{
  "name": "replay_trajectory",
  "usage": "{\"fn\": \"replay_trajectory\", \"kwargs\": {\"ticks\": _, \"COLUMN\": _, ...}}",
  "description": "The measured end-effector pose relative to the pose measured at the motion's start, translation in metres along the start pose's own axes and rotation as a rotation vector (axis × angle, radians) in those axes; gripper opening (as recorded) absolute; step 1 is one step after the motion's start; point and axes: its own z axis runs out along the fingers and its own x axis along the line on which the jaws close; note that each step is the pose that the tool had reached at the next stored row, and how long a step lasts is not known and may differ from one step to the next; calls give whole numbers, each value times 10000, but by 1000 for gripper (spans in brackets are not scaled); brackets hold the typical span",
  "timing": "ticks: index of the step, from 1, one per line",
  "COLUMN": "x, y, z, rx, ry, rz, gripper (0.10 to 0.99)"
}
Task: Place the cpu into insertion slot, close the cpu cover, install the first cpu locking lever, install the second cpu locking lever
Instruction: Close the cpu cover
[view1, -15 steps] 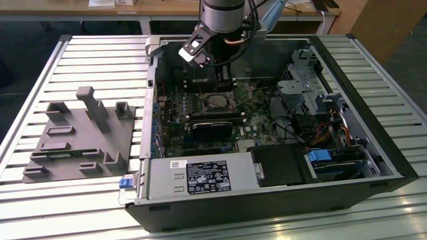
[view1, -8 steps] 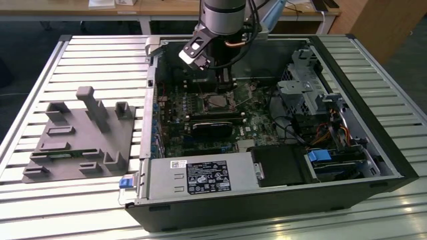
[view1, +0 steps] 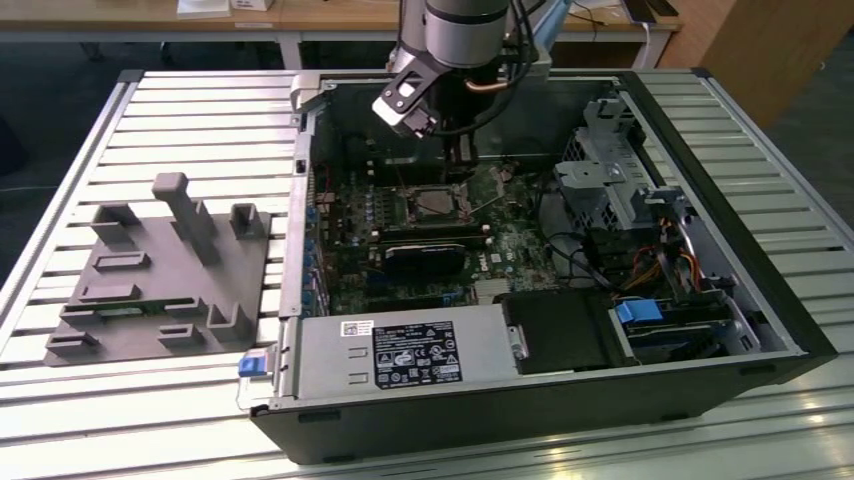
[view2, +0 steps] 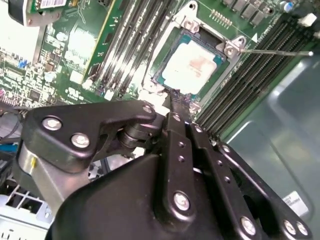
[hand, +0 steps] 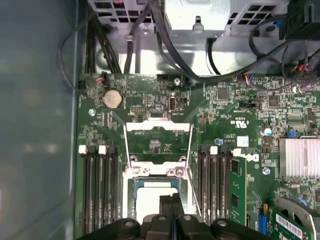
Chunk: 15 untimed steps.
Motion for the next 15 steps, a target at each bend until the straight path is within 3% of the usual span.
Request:
{"fn": "replay_trajectory", "kwargs": {"ticks": 4, "x": 0, "y": 19, "z": -7, "rx": 0, "ry": 25, "rz": 2, "gripper": 106}}
{"fn": "replay_trajectory", "kwargs": {"ticks": 11, "x": 1, "y": 199, "z": 3, "rx": 3, "ry": 25, "rz": -51, "gripper": 106}}
{"fn": "replay_trajectory", "kwargs": {"ticks": 15, "x": 2, "y": 226, "z": 6, "rx": 6, "ry": 44, "rz": -478, "gripper": 106}}
